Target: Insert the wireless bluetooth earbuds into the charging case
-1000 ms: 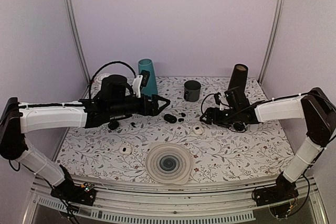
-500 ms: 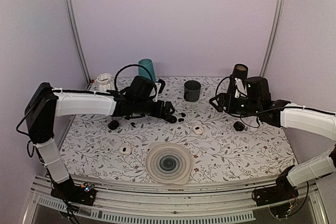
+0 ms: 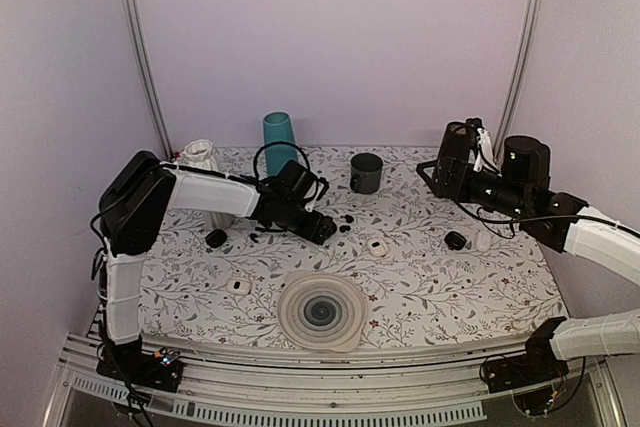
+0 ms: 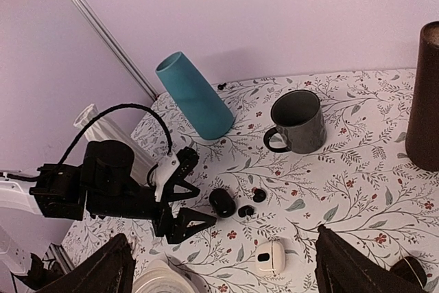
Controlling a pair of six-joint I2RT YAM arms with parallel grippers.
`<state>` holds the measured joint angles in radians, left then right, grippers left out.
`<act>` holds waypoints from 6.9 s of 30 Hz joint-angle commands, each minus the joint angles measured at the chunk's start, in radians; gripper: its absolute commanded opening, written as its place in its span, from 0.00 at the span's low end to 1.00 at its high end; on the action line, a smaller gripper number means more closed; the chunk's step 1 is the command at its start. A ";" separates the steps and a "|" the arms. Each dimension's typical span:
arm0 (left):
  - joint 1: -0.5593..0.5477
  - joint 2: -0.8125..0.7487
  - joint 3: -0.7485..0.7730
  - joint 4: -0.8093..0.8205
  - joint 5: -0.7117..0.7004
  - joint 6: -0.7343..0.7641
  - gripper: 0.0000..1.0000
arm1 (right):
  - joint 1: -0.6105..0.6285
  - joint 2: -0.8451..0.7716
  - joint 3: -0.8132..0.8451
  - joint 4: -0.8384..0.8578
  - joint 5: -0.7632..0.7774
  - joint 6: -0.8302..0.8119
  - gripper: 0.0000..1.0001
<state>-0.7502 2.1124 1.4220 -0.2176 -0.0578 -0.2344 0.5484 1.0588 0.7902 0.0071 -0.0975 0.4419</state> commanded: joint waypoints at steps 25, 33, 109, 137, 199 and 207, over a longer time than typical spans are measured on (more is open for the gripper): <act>0.023 0.147 0.104 -0.008 0.071 0.004 0.86 | -0.005 -0.052 -0.026 -0.031 0.018 0.015 0.92; 0.018 0.159 0.116 -0.001 0.069 -0.022 0.89 | -0.005 -0.038 -0.024 -0.028 0.013 0.014 0.92; -0.278 -0.475 -0.261 0.415 0.067 0.427 0.42 | 0.155 0.398 0.253 -0.080 -0.470 0.026 0.46; -0.275 -0.530 -0.343 0.475 0.087 0.354 0.93 | 0.175 0.343 0.249 -0.007 -0.398 0.037 0.03; -0.050 -0.619 -0.445 0.910 0.855 -0.350 0.29 | 0.288 0.295 0.308 0.058 -0.467 -0.186 0.04; -0.056 -0.611 -0.439 0.907 0.873 -0.349 0.27 | 0.288 0.299 0.311 0.050 -0.464 -0.189 0.04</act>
<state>-0.7921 1.4902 0.9512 0.6613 0.7578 -0.5884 0.8314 1.3369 1.0721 0.0643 -0.5816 0.2657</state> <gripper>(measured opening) 0.279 0.218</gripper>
